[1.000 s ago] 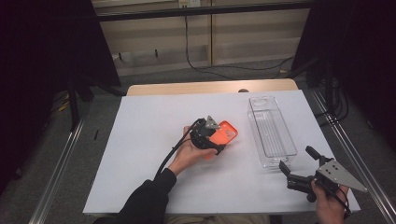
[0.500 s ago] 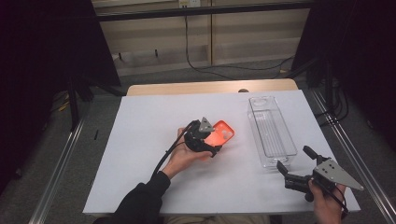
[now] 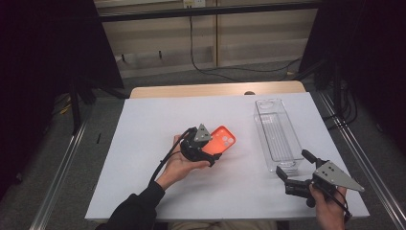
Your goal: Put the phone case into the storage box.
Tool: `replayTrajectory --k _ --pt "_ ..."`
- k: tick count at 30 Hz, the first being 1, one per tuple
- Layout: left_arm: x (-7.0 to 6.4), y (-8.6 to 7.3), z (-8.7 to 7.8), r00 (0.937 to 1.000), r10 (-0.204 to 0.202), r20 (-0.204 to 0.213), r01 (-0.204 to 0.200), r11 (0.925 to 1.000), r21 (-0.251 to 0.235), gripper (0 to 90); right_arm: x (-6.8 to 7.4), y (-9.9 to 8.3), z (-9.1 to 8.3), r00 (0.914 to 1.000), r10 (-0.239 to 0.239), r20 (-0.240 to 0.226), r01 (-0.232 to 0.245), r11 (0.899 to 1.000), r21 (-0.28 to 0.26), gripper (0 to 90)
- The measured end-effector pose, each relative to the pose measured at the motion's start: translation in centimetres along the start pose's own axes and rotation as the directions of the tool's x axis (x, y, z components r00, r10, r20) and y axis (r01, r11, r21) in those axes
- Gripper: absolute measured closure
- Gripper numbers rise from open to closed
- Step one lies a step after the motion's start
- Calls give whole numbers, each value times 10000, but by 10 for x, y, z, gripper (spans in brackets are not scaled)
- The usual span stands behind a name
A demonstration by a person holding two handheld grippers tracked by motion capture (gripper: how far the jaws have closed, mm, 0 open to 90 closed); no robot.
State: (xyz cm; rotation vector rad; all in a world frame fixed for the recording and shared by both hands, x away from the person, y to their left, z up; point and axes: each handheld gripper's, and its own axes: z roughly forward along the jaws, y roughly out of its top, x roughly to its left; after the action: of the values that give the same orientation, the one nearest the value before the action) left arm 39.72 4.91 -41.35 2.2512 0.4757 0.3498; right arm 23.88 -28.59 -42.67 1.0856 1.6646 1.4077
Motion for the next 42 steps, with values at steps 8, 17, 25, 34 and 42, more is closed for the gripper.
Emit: replayTrajectory --k 8,17,25,34,42 --pt "-13 0 -16 9994 269 -215 -275 9993 -257 161 10 4 5 9988 -111 -485 121 9997 205 0" --pt "-15 -11 -32 9984 363 -444 -380 9986 -375 161 27 9 19 9966 -434 -698 483 9963 712 0" --pt "-23 -23 -43 9952 456 -870 -514 9965 -666 161 39 19 30 9898 -562 -1307 667 9948 771 0" --pt "-27 -26 -44 9895 326 -1411 -476 9934 -1048 161 44 25 51 9900 -148 -1403 310 9930 1138 3" --pt "-36 -26 -46 9821 358 -1847 -636 9871 -1467 161 50 31 62 9832 229 -1809 9 9914 1305 27"
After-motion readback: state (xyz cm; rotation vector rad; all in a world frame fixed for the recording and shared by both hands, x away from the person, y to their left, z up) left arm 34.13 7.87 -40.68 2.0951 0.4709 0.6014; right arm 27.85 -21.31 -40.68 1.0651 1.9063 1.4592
